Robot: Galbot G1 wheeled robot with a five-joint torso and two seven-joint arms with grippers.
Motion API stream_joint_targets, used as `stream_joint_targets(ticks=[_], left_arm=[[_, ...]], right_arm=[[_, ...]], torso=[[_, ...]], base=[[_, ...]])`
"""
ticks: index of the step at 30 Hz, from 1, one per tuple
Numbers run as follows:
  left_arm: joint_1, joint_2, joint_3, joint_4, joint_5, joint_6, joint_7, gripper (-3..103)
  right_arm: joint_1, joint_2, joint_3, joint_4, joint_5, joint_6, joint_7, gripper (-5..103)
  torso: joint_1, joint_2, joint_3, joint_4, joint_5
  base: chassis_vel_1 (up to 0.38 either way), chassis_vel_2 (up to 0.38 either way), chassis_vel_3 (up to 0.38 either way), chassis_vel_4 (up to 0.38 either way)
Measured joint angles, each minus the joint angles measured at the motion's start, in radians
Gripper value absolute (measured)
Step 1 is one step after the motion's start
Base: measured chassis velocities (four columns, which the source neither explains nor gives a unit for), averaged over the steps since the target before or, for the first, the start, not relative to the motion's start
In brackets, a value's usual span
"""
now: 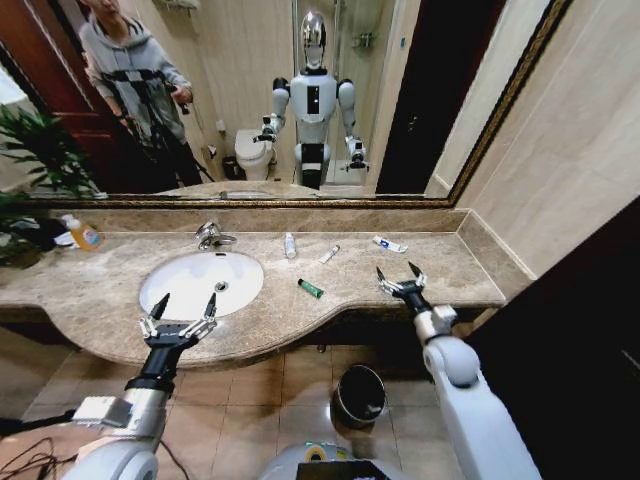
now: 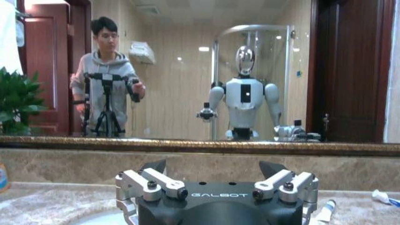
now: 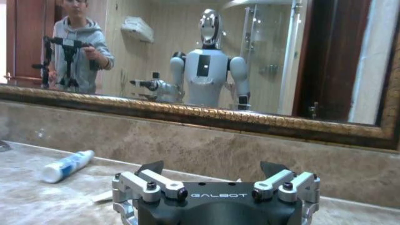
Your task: Pick up the trash from the sink and place it in the trash bin.
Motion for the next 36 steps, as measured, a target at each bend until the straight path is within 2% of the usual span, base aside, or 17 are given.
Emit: stream_joint_targets(ticks=[2, 6, 8, 13, 17, 18, 28, 36], left_arm=[[0.0, 0.0, 0.0, 0.0, 0.0, 0.0, 0.0, 100], [0.0, 0.0, 0.0, 0.0, 0.0, 0.0, 0.0, 100], [0.0, 0.0, 0.0, 0.0, 0.0, 0.0, 0.0, 100], [0.0, 0.0, 0.0, 0.0, 0.0, 0.0, 0.0, 100], [0.0, 0.0, 0.0, 0.0, 0.0, 0.0, 0.0, 100], [0.0, 0.0, 0.0, 0.0, 0.0, 0.0, 0.0, 100], [0.0, 0.0, 0.0, 0.0, 0.0, 0.0, 0.0, 100], [0.0, 0.0, 0.0, 0.0, 0.0, 0.0, 0.0, 100]], right_arm=[[0.089, -0.013, -0.044, -0.097, 0.005, -0.006, 0.015, 100], [0.137, -0.015, -0.064, -0.147, 0.004, -0.013, 0.02, 100], [0.224, -0.017, -0.103, -0.233, 0.004, -0.035, 0.026, 100], [0.358, -0.011, -0.157, -0.353, -0.023, -0.047, 0.033, 100], [0.409, -0.004, -0.176, -0.417, -0.041, -0.046, 0.033, 100], [0.465, 0.012, -0.189, -0.497, -0.065, -0.037, 0.03, 100], [0.572, 0.062, -0.196, -0.676, -0.137, -0.015, 0.024, 100], [0.647, 0.111, -0.148, -0.82, -0.197, 0.014, 0.044, 100]], torso=[[0.0, 0.0, 0.0, 0.0002, 0.0002], [0.0, 0.0, 0.0, 0.0, 0.0002], [0.0, 0.0, 0.0, 0.0001, 0.0003], [0.0, 0.0, 0.0, 0.0001, 0.0], [0.0, 0.0, 0.0, 0.0001, 0.0], [0.0, 0.0, 0.0, 0.0001, -0.0001], [0.0, 0.0, 0.0, 0.0, 0.0], [0.0, 0.0, 0.0, 0.0003, -0.0001]], base=[[0.0, 0.0, 0.0, 0.0], [0.0, 0.0, 0.0, 0.0], [0.0, 0.0, 0.0, 0.0], [0.0, 0.0, 0.0, 0.0], [0.0, 0.0, 0.0, 0.0], [0.0, 0.0, 0.0, 0.0], [0.0, 0.0, 0.0, 0.0], [0.0, 0.0, 0.0, 0.0]])
